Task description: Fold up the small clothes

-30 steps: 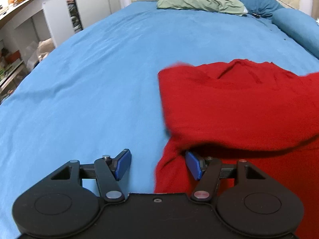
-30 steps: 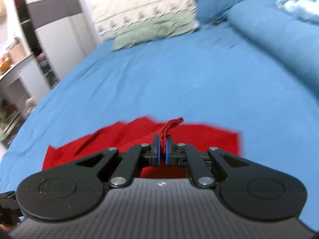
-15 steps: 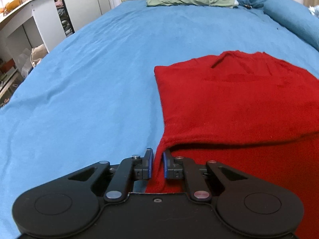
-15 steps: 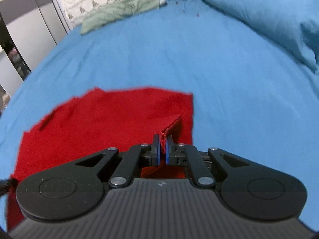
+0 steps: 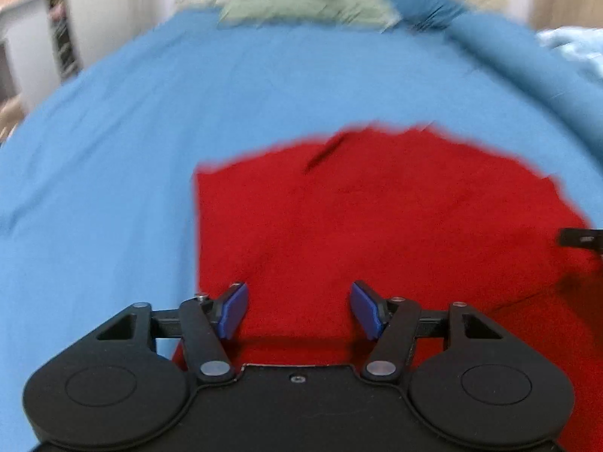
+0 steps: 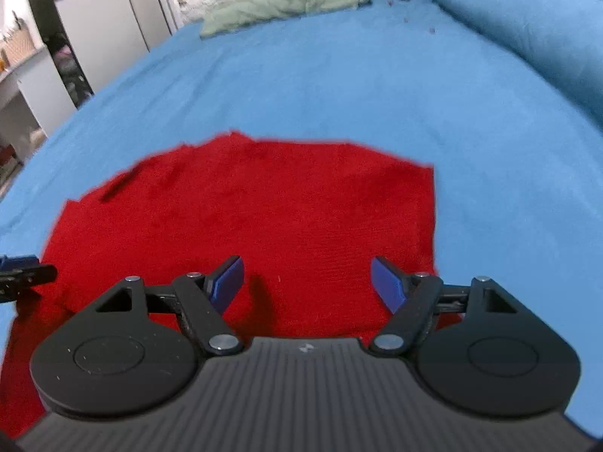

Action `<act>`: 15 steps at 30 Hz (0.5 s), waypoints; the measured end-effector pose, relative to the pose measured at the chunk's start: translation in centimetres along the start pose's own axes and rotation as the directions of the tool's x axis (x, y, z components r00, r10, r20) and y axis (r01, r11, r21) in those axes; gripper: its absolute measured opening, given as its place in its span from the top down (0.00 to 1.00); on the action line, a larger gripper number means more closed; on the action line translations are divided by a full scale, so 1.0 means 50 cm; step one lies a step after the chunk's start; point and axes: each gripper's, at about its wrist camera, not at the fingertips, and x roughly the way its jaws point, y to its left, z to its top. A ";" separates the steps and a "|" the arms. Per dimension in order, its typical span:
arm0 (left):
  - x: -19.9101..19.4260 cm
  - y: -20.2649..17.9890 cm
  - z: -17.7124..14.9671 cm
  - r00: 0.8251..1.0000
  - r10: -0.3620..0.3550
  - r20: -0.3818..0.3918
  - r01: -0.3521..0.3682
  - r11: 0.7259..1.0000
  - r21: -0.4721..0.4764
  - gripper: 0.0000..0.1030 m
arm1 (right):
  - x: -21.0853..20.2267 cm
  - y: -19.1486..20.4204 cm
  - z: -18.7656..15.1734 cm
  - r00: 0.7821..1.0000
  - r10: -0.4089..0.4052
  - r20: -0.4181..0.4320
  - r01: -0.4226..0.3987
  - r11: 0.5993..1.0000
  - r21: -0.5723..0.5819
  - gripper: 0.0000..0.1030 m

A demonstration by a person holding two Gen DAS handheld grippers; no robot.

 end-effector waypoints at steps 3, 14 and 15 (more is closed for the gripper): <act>-0.006 0.030 -0.028 1.000 -0.006 0.029 0.008 0.998 -0.070 0.38 | 0.011 -0.021 -0.030 1.000 -0.024 0.000 0.024 1.000 0.015 0.13; -0.075 0.034 -0.037 0.991 0.014 0.137 -0.012 1.000 -0.010 0.35 | -0.060 -0.029 -0.059 0.993 0.006 0.120 -0.004 1.000 -0.013 0.12; -0.100 0.034 -0.035 0.989 0.021 0.146 -0.021 1.000 -0.002 0.33 | -0.081 -0.030 -0.050 0.990 0.018 0.142 -0.016 1.000 -0.016 0.12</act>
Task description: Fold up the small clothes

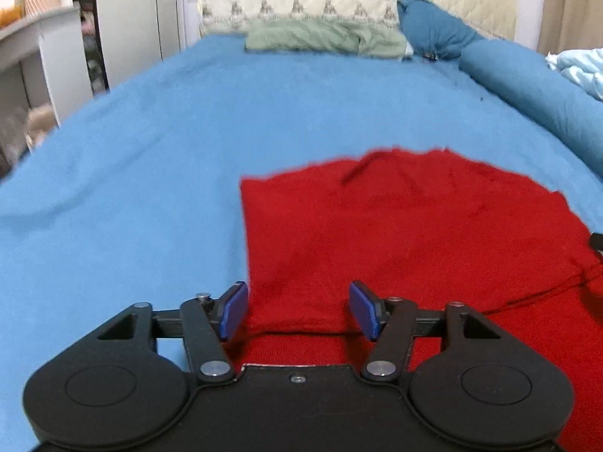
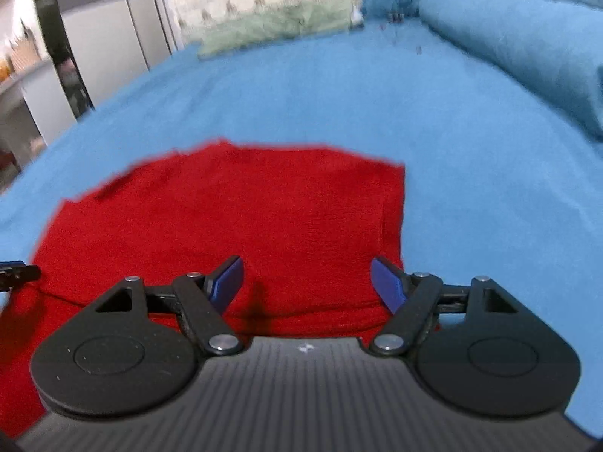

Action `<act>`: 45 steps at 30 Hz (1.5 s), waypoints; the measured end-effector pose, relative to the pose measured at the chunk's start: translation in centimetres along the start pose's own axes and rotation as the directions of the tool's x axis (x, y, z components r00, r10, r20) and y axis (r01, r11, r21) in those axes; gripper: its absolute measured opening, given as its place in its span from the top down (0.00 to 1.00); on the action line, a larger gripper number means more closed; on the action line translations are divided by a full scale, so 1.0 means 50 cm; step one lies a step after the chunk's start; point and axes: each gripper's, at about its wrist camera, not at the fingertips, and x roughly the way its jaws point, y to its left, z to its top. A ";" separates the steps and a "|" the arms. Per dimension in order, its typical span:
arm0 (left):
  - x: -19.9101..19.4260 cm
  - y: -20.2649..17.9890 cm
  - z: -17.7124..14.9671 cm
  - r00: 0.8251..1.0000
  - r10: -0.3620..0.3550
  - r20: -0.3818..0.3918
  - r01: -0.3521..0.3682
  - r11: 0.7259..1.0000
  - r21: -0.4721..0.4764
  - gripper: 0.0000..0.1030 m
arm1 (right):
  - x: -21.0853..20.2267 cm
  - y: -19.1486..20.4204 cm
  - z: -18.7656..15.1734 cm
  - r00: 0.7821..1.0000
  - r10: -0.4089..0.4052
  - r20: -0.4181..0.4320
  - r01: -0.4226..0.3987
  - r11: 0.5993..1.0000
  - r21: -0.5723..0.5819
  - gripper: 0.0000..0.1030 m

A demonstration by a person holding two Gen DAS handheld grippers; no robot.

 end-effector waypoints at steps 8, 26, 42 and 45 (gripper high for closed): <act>-0.193 0.036 -0.013 0.998 -0.060 0.026 0.060 0.998 0.000 0.06 | -0.222 -0.012 0.030 0.999 0.033 0.003 -0.033 0.998 -0.058 0.01; -0.446 0.035 -0.321 0.967 -0.172 -0.187 0.142 0.976 -0.165 0.29 | -0.615 -0.038 -0.286 0.978 0.073 -0.195 -0.069 0.997 0.027 0.03; -0.405 0.010 -0.432 0.966 -0.131 -0.221 0.107 0.987 -0.118 0.50 | -0.548 -0.013 -0.444 0.965 -0.022 -0.263 0.034 0.999 0.041 0.48; -0.407 0.006 -0.430 0.967 -0.127 -0.221 0.103 0.988 -0.117 0.56 | -0.536 -0.006 -0.444 0.963 -0.023 -0.268 0.033 0.999 0.031 0.54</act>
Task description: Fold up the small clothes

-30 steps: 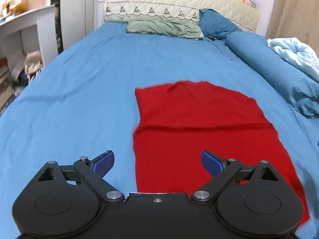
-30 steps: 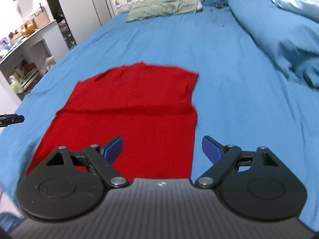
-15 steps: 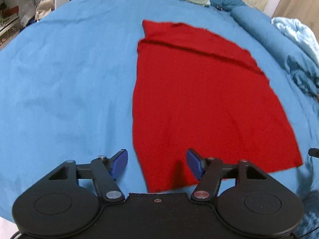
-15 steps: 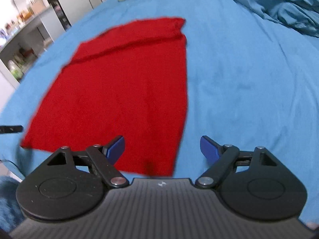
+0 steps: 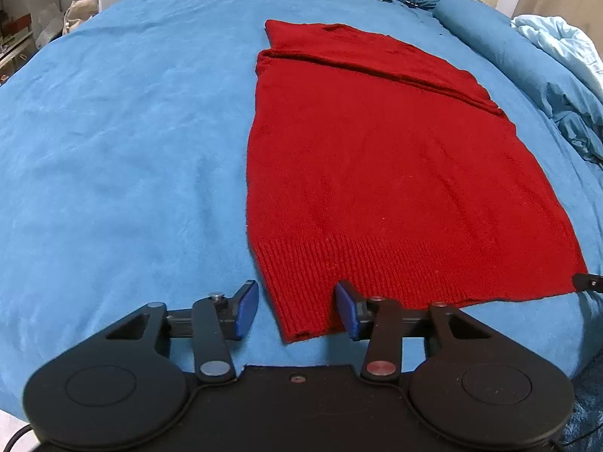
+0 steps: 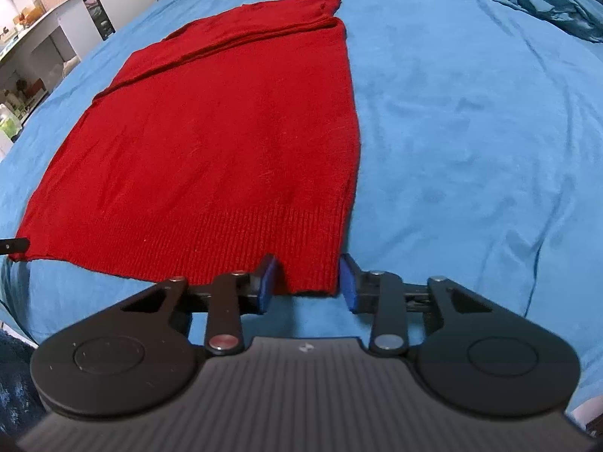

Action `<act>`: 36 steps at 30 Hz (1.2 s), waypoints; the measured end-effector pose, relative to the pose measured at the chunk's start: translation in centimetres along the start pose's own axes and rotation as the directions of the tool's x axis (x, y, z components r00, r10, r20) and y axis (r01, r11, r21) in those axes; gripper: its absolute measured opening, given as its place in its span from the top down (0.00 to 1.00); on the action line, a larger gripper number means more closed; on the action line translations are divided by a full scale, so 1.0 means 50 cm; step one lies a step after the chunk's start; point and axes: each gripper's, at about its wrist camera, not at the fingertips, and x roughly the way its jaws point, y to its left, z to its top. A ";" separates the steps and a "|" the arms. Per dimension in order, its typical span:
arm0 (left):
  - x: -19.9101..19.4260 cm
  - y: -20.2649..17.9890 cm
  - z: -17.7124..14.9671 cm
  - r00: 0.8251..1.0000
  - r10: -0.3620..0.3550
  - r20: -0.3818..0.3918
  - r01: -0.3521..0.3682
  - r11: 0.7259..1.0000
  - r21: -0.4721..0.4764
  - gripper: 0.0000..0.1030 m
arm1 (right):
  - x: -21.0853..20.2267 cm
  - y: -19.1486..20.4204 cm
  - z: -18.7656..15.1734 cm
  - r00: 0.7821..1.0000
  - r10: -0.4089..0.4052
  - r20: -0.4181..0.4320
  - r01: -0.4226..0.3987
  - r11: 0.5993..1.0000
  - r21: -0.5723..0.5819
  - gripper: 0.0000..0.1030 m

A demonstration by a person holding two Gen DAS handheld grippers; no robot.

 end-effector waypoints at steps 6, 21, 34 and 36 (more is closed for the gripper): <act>-0.005 -0.011 0.005 1.000 -0.003 -0.011 0.003 1.000 0.010 0.92 | 0.008 -0.003 0.006 1.000 0.010 -0.002 -0.010 1.000 0.002 0.76; -0.155 -0.028 0.112 0.975 -0.097 0.202 0.104 0.994 -0.021 0.95 | -0.125 -0.039 0.107 0.953 0.225 0.203 -0.259 0.953 0.158 0.81; 0.011 -0.028 0.584 0.918 -0.070 0.390 0.133 0.981 -0.138 0.95 | 0.007 -0.074 0.569 0.880 0.263 0.396 -0.363 0.910 0.200 0.81; 0.093 -0.028 0.641 0.928 -0.036 0.371 0.106 0.980 -0.170 0.95 | 0.081 -0.078 0.632 0.891 0.233 0.389 -0.332 0.920 0.207 0.81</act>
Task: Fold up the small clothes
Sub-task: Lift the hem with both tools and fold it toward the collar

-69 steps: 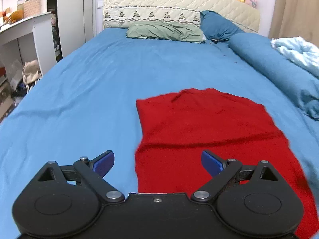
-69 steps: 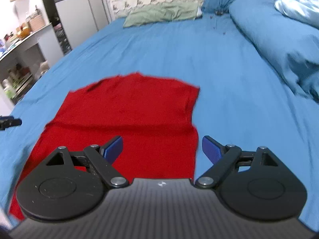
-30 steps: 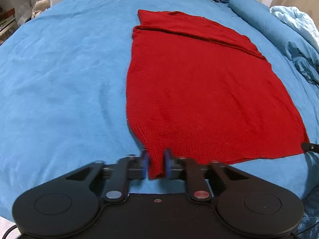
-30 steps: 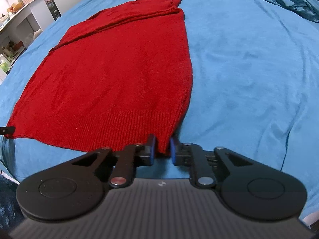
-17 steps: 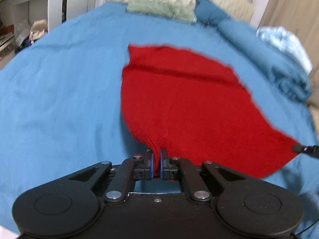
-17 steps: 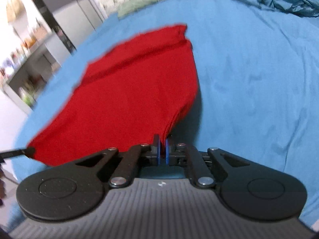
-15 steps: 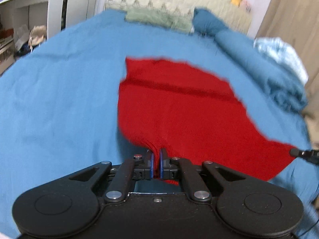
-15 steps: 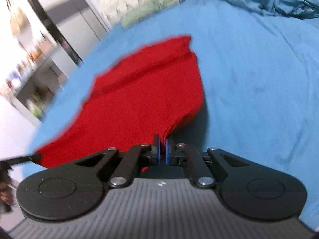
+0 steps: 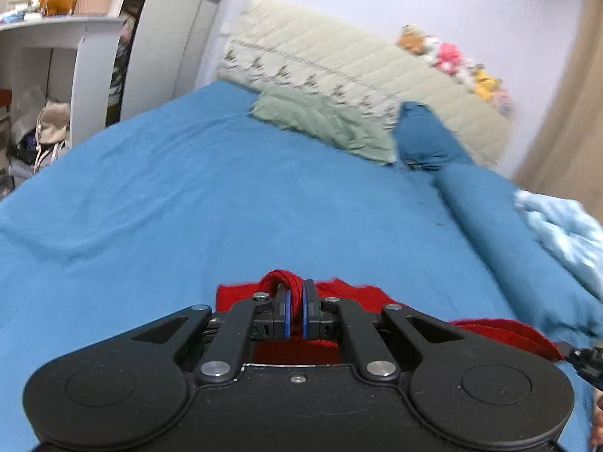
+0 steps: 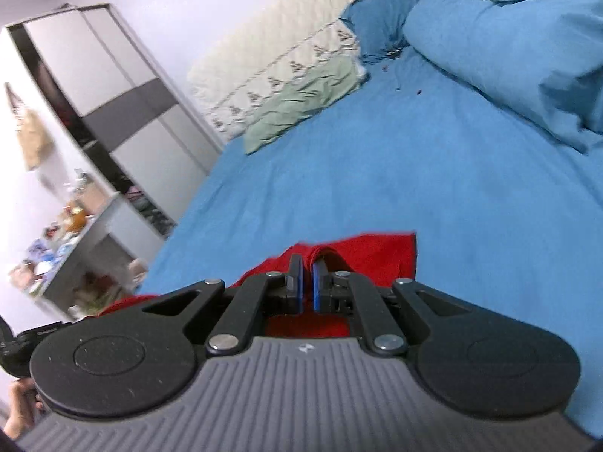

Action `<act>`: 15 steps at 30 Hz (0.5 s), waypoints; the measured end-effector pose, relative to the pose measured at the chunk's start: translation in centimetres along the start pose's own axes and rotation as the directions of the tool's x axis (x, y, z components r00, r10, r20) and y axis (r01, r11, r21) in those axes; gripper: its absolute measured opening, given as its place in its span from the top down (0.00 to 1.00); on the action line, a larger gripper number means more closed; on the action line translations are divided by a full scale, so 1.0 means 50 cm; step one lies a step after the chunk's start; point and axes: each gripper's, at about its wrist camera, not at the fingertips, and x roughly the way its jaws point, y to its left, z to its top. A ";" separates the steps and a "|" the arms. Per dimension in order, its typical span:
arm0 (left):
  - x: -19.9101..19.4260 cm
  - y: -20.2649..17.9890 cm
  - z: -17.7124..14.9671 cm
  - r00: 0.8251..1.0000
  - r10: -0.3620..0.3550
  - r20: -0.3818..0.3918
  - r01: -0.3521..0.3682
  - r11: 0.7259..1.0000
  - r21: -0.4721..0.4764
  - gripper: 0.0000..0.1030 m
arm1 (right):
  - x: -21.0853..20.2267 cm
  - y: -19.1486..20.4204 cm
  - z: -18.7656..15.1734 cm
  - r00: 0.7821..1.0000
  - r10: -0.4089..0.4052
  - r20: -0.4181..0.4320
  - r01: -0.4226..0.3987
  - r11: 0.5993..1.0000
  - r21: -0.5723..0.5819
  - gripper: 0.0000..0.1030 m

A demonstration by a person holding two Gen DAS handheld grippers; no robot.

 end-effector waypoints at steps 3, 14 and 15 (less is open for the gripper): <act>0.138 0.017 0.000 0.999 0.037 -0.040 -0.039 0.998 -0.043 0.95 | 0.143 -0.031 0.024 0.999 -0.051 -0.010 0.051 0.999 -0.009 0.81; 0.352 0.096 0.018 0.985 0.083 -0.154 -0.105 0.984 -0.143 0.95 | 0.419 -0.115 0.047 0.988 -0.133 -0.074 0.137 0.990 0.044 0.81; 0.361 0.093 0.022 0.983 0.096 -0.156 -0.118 0.984 -0.132 0.95 | 0.432 -0.114 0.055 0.985 -0.148 -0.084 0.151 0.988 0.037 0.81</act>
